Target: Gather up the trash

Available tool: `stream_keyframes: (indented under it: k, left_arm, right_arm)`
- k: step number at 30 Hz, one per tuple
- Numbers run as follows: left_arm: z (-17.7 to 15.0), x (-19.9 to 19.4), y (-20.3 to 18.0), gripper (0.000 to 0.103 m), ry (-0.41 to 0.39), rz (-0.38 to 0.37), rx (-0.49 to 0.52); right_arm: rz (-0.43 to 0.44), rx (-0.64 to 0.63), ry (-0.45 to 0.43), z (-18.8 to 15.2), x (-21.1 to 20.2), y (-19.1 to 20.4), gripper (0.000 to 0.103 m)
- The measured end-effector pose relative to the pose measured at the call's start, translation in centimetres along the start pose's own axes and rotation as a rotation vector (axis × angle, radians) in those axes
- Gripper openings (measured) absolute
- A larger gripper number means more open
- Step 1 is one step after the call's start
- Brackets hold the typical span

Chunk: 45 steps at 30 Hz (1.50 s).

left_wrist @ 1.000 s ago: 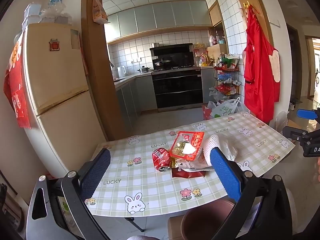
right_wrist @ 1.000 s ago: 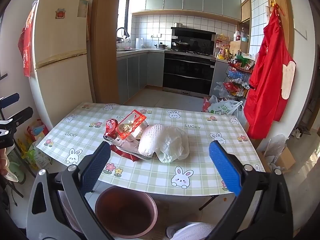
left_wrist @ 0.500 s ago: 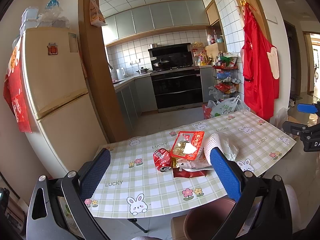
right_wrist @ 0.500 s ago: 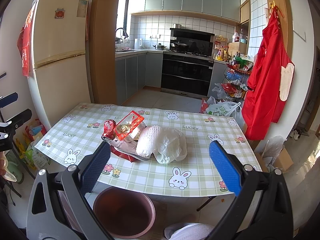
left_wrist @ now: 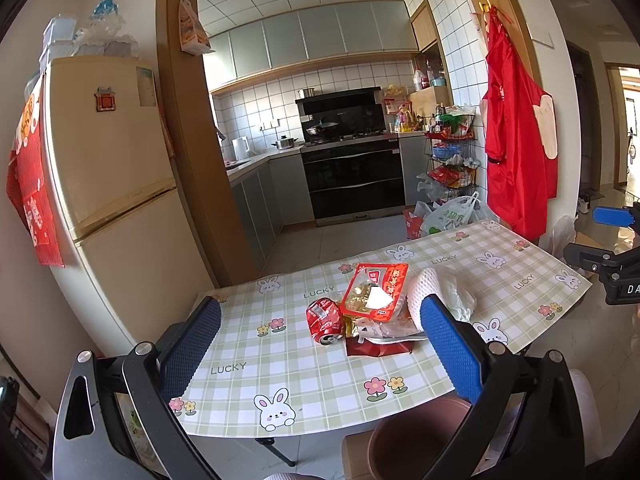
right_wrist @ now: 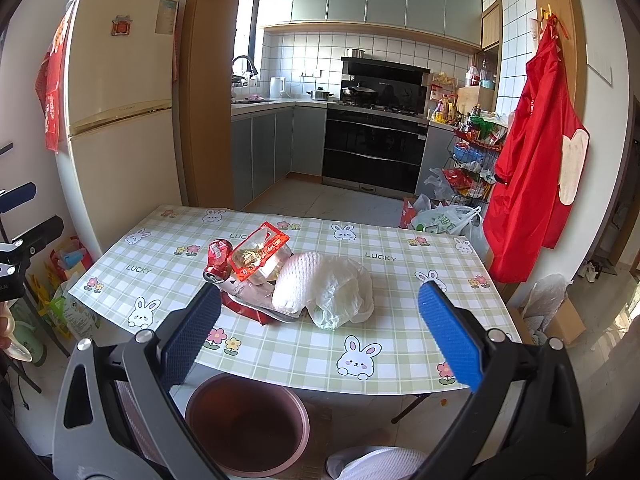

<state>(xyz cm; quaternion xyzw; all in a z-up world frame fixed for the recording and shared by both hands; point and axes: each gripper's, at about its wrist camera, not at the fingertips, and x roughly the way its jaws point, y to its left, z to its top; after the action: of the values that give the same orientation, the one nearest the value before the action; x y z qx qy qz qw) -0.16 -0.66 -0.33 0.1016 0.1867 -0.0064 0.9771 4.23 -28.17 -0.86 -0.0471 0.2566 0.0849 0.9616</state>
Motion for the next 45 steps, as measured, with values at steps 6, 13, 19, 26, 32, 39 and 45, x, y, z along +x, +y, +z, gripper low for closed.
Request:
stream_keyframes:
  k: [6, 13, 19, 26, 32, 39, 45]
  left_arm:
    - [-0.05, -0.02, 0.00, 0.098, 0.000, 0.000, 0.000]
    - [-0.10, -0.02, -0.05, 0.098, 0.000, -0.002, 0.000]
    - [-0.10, -0.12, -0.13, 0.098, 0.001, -0.003, 0.000]
    - [-0.21, -0.10, -0.14, 0.098, 0.003, -0.003, -0.001]
    - [-0.32, -0.19, -0.20, 0.098, 0.004, -0.006, -0.001]
    - [-0.29, -0.17, -0.23, 0.098, 0.005, -0.004, -0.002]
    - [-0.27, -0.11, -0.20, 0.098, 0.006, -0.005, -0.002]
  right_arm:
    - [-0.004, -0.012, 0.003, -0.10, 0.07, 0.31, 0.097]
    - [-0.009, -0.021, 0.005, -0.23, 0.21, 0.55, 0.097]
    - [-0.009, -0.022, 0.006, -0.26, 0.23, 0.53, 0.097]
    - [-0.008, -0.021, 0.006, -0.40, 0.17, 0.57, 0.097]
    - [-0.009, -0.021, 0.008, -0.49, 0.22, 0.60, 0.097]
    - [-0.009, -0.022, 0.009, -0.51, 0.22, 0.60, 0.097]
    - [-0.009, -0.023, 0.010, -0.67, 0.24, 0.57, 0.097]
